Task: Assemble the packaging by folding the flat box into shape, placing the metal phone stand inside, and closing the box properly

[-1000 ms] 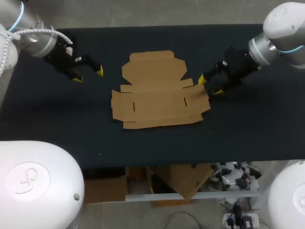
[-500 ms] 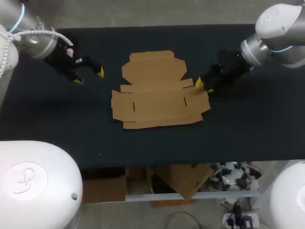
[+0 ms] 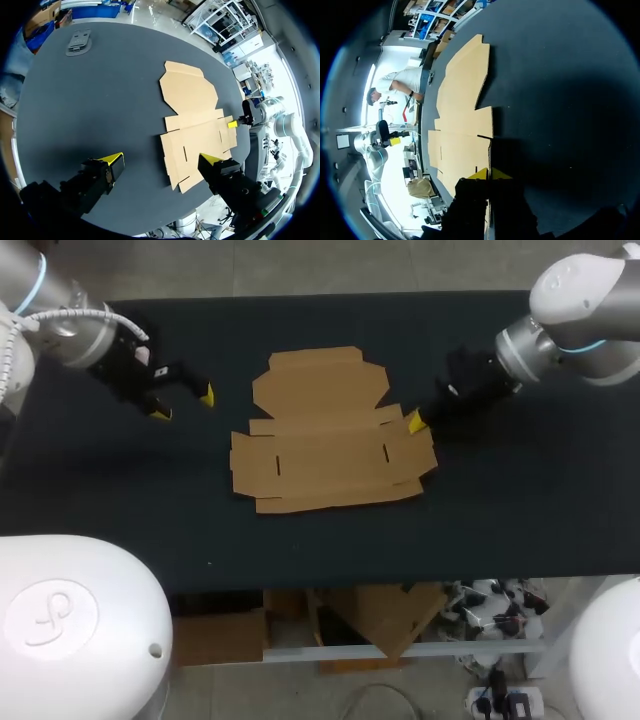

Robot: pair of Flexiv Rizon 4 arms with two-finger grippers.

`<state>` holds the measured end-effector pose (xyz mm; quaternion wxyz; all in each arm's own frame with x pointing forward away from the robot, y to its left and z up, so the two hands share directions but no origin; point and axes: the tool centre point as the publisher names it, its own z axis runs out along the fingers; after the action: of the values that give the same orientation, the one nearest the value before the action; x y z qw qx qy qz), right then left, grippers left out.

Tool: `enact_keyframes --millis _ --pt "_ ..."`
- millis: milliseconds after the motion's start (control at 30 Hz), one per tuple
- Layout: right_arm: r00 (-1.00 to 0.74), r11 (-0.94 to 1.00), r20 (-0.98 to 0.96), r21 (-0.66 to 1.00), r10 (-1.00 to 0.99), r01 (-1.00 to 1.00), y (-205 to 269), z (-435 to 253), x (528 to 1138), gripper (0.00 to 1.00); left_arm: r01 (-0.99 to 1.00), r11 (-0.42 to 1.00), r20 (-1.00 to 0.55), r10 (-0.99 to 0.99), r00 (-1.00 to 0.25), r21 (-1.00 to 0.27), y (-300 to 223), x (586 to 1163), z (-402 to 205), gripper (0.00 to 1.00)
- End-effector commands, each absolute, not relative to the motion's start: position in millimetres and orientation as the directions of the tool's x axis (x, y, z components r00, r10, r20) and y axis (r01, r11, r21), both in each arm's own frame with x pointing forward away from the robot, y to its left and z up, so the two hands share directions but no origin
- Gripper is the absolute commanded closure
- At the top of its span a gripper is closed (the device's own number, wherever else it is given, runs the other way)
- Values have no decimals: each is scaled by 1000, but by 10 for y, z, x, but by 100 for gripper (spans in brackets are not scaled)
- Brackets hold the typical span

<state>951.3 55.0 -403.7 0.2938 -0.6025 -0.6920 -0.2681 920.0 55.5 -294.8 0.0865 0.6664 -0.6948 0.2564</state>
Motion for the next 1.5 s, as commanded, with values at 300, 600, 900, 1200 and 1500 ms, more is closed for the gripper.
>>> enact_keyframes --millis 300,600,900,1200,1500 --pt "-103 105 740 44 664 994 500 -3992 9175 100 -968 -29 463 -881 -94 -250 563 9080 -2934 0" --pt "-84 71 747 49 660 996 451 -4011 8990 100 -966 -40 467 -880 -87 -256 565 8979 -2921 0" --pt "-82 60 755 56 651 997 405 -4037 8894 100 -965 -49 468 -880 -81 -258 568 8922 -2923 0" --pt "-96 76 773 62 627 995 383 -4063 8849 100 -966 -56 474 -878 -73 -254 564 8901 -2943 0" --pt "-102 86 777 62 621 994 400 -4044 8819 100 -967 -61 477 -876 -67 -248 561 8897 -2954 0"
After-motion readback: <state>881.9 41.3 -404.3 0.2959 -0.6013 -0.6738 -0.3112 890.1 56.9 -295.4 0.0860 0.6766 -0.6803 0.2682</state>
